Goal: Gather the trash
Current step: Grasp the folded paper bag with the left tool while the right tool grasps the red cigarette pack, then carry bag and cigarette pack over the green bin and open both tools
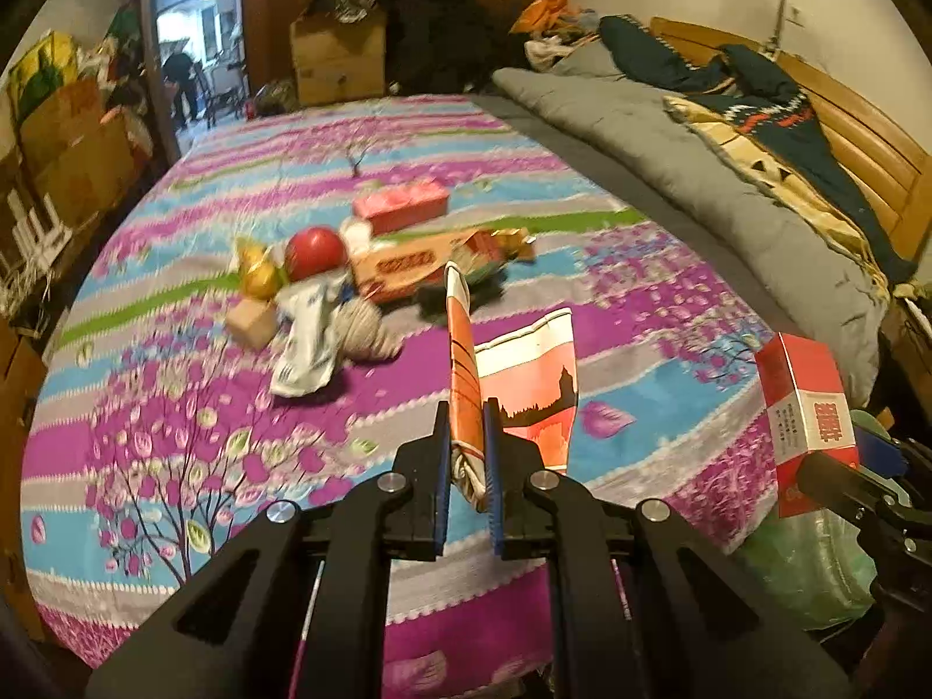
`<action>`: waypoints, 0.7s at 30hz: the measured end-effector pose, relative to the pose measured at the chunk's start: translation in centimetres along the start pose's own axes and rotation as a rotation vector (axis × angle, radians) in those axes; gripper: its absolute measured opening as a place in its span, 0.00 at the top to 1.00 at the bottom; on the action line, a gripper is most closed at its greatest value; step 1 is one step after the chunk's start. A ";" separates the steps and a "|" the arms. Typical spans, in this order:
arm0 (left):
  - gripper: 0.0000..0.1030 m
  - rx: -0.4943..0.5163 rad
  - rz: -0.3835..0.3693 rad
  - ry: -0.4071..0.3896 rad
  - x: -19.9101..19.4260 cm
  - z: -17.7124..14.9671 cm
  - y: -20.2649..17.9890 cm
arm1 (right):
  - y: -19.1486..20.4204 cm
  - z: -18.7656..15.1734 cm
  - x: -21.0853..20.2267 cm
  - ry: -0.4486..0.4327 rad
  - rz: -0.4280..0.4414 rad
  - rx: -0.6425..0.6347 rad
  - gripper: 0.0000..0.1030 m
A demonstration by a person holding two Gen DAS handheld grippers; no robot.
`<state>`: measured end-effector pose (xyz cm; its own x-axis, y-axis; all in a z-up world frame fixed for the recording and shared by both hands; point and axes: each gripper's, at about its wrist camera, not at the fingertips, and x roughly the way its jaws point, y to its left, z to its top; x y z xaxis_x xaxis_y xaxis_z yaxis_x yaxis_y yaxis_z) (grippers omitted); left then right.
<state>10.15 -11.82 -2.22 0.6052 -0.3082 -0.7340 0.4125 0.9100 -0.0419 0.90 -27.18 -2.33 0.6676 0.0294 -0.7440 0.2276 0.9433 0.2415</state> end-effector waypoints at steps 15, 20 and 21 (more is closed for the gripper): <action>0.91 0.153 -0.095 -0.122 -3.2 4.8 -9.8 | -8.4 1.1 -8.7 -0.159 -0.155 0.112 0.37; 0.91 0.211 -0.140 -0.152 -4.2 5.6 -13.6 | -11.8 0.7 -11.8 -0.202 -0.215 0.158 0.37; 0.91 0.222 -0.147 -0.157 -4.3 5.6 -14.2 | -12.2 0.6 -12.2 -0.207 -0.224 0.165 0.37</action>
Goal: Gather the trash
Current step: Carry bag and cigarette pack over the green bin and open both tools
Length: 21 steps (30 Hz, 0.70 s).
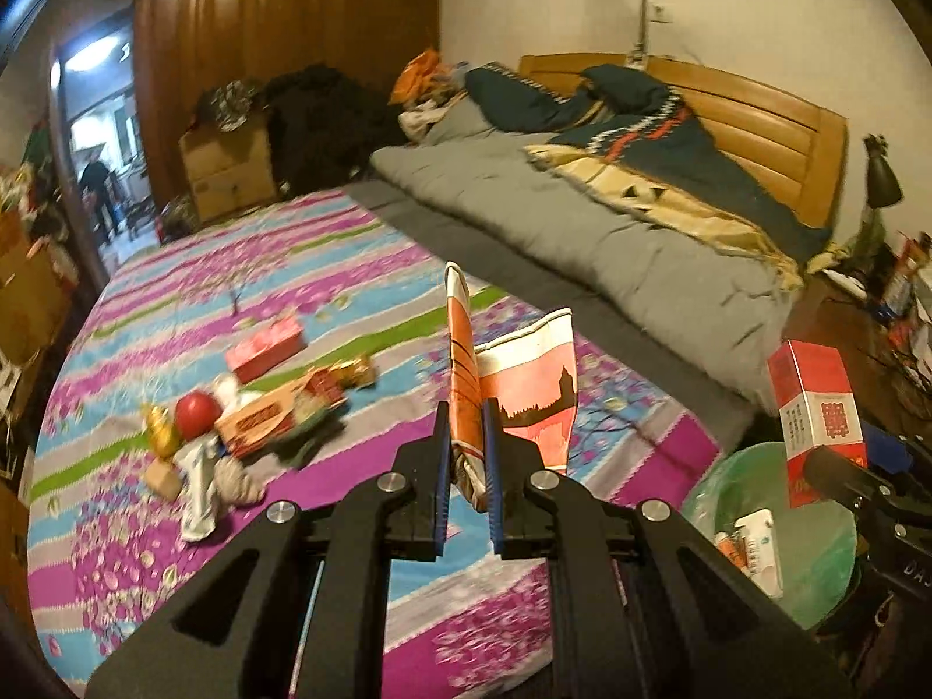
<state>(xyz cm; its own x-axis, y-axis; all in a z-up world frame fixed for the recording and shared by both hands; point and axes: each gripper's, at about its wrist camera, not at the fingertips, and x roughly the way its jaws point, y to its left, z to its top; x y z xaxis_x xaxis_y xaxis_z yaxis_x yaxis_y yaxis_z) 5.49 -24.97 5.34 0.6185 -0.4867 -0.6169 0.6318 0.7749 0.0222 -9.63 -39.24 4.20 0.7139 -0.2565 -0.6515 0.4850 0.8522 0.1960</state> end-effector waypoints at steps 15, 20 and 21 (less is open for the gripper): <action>0.91 0.201 -0.164 -0.010 0.9 1.4 -12.1 | -10.5 -0.7 -5.2 -0.041 -0.190 0.097 0.37; 0.91 0.276 -0.213 0.009 1.4 0.8 -15.9 | -14.0 -1.8 -6.4 -0.037 -0.251 0.135 0.37; 0.91 0.286 -0.218 0.012 1.4 0.7 -16.4 | -14.7 -2.1 -6.6 -0.034 -0.262 0.142 0.37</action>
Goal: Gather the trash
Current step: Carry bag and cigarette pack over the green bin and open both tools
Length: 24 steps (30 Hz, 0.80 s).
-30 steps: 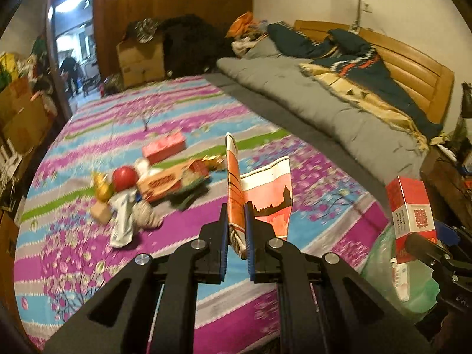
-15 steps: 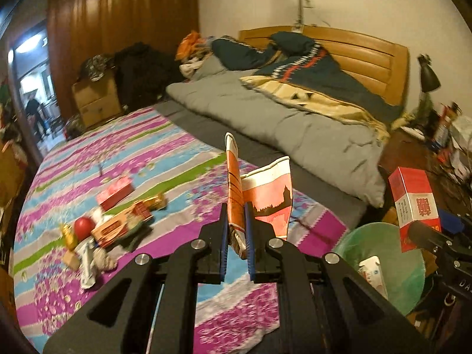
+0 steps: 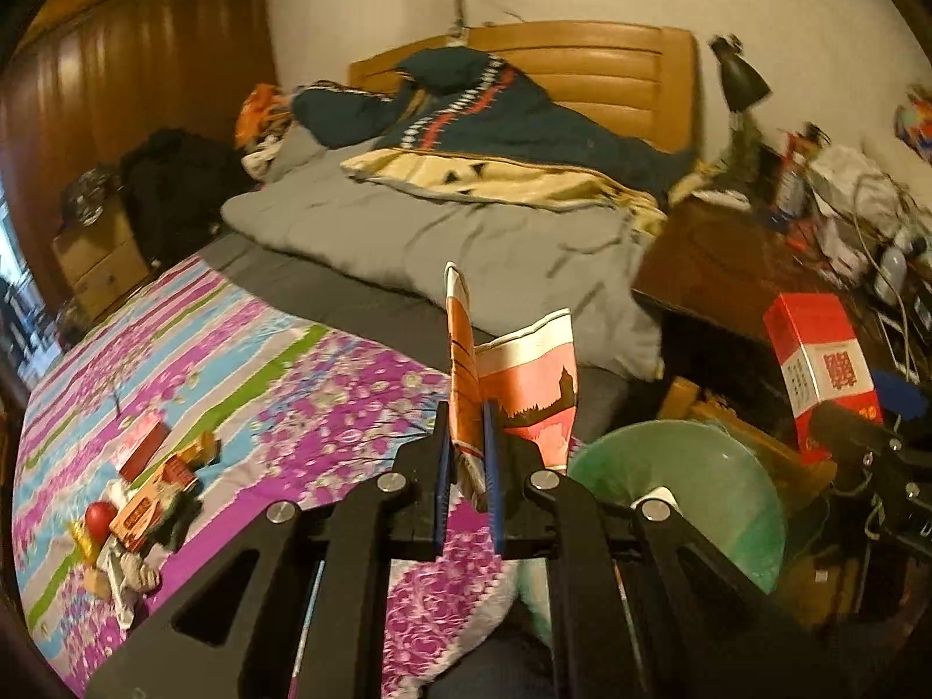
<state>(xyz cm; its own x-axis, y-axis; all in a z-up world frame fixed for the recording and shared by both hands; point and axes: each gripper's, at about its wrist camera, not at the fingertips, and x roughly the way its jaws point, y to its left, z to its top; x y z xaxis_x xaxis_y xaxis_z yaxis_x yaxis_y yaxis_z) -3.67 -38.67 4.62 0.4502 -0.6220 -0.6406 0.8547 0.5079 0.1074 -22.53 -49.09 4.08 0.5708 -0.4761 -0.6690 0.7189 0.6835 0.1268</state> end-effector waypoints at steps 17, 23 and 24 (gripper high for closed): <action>0.91 0.152 -0.234 0.228 6.6 -3.0 -7.0 | -5.8 -4.3 1.5 0.128 -0.138 0.047 0.37; 0.91 0.163 -0.236 0.263 7.7 -4.5 -7.8 | -5.0 -5.8 3.0 0.176 -0.142 0.036 0.37; 0.91 0.169 -0.238 0.264 7.8 -4.6 -8.0 | -4.9 -6.0 3.2 0.184 -0.142 0.036 0.37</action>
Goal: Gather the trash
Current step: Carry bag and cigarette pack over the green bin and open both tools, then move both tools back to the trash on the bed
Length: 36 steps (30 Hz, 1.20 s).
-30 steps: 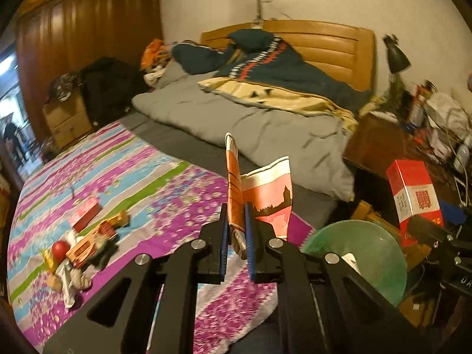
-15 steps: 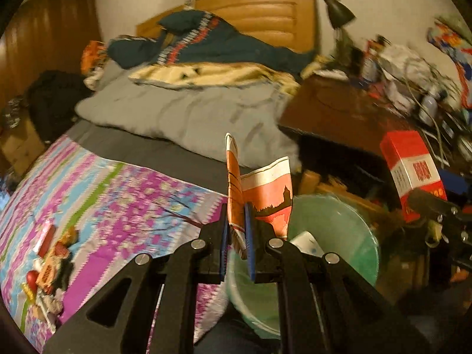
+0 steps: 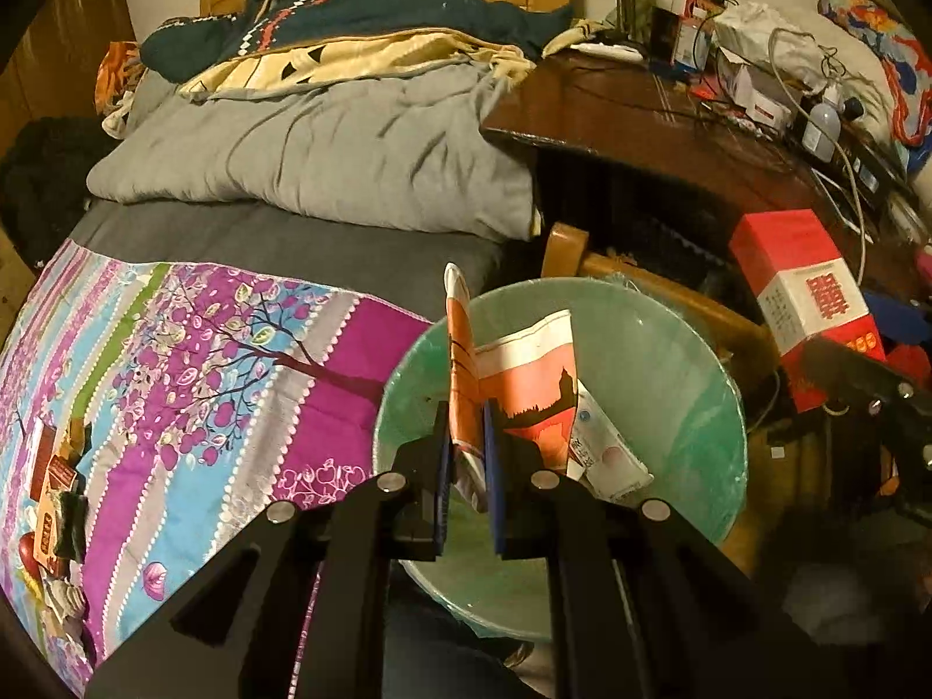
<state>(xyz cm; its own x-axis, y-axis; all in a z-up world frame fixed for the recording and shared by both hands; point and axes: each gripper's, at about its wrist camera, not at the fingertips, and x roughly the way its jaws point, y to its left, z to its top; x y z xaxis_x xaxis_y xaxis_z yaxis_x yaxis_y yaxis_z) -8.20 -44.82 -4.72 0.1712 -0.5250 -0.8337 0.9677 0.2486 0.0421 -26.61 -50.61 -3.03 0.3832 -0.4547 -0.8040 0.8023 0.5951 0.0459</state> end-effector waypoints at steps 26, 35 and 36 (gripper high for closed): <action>0.59 0.021 0.025 0.029 1.8 0.2 0.1 | 1.1 0.3 1.6 0.027 0.003 -0.004 0.26; 0.37 0.012 0.023 0.021 1.8 -0.5 -0.1 | 0.8 -0.2 1.9 0.034 0.005 0.014 0.24; 0.37 0.013 0.023 0.021 1.8 -0.5 -0.2 | 0.7 -0.3 1.9 0.036 0.002 0.015 0.24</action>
<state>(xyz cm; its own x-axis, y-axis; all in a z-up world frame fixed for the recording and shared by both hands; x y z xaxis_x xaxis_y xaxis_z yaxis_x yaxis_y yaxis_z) -8.14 -45.37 -6.48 0.1894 -0.5025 -0.8436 0.9659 0.2498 0.0680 -25.49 -50.82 -4.69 0.3681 -0.4293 -0.8248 0.8085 0.5858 0.0560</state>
